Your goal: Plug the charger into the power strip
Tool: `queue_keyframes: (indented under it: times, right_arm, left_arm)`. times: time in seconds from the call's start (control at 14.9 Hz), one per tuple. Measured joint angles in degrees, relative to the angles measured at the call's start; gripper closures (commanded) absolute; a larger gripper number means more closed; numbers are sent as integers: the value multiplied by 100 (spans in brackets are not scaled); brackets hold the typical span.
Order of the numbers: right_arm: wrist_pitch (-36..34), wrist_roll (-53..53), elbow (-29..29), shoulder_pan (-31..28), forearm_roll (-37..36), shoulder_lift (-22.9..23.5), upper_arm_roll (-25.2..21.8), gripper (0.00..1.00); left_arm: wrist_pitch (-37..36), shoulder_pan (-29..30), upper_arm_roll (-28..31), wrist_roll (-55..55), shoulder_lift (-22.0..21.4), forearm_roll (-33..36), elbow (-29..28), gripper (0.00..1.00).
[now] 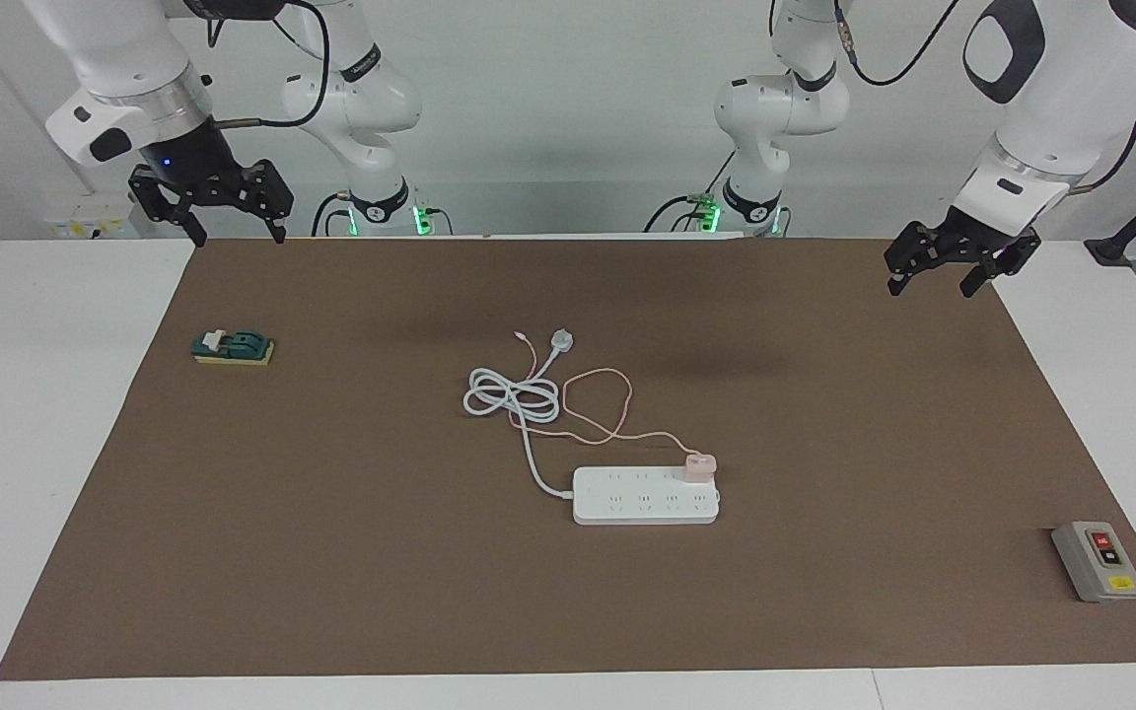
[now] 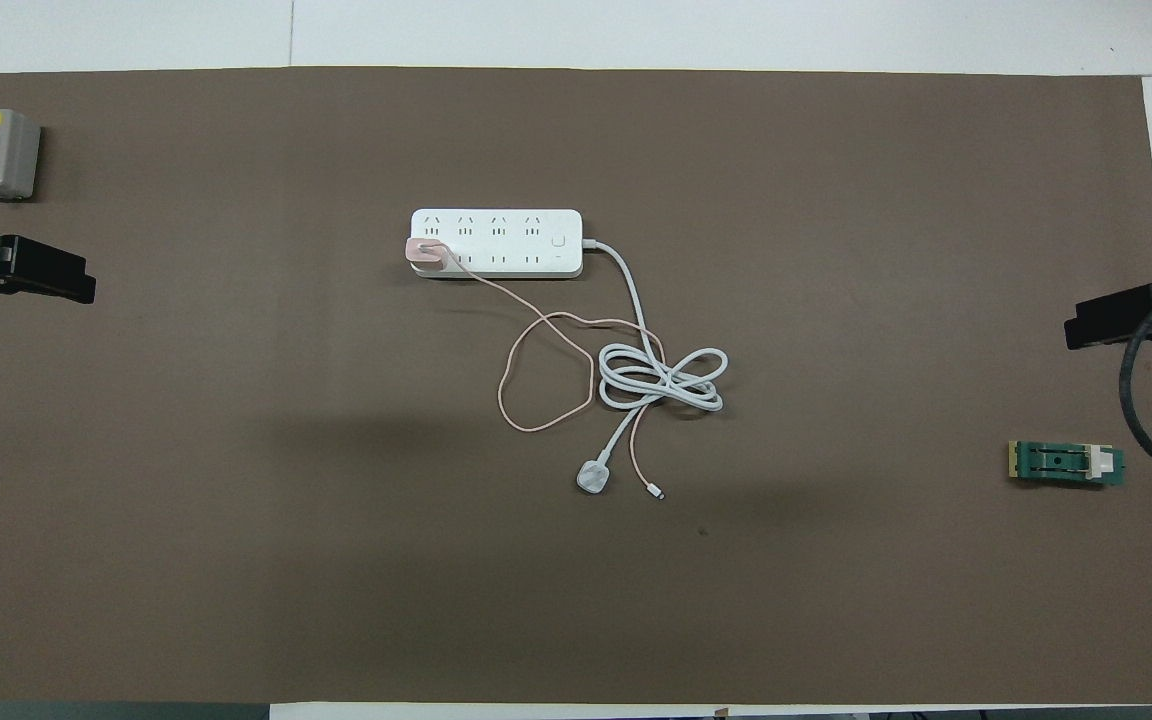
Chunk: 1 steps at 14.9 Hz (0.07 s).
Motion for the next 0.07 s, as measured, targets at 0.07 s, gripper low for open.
queue_keyframes:
  times: [0.07]
  right_arm:
    - [0,0,0,0,0,0,0,0]
  left_arm:
    - [10,0,0,3,-2,0,0,0]
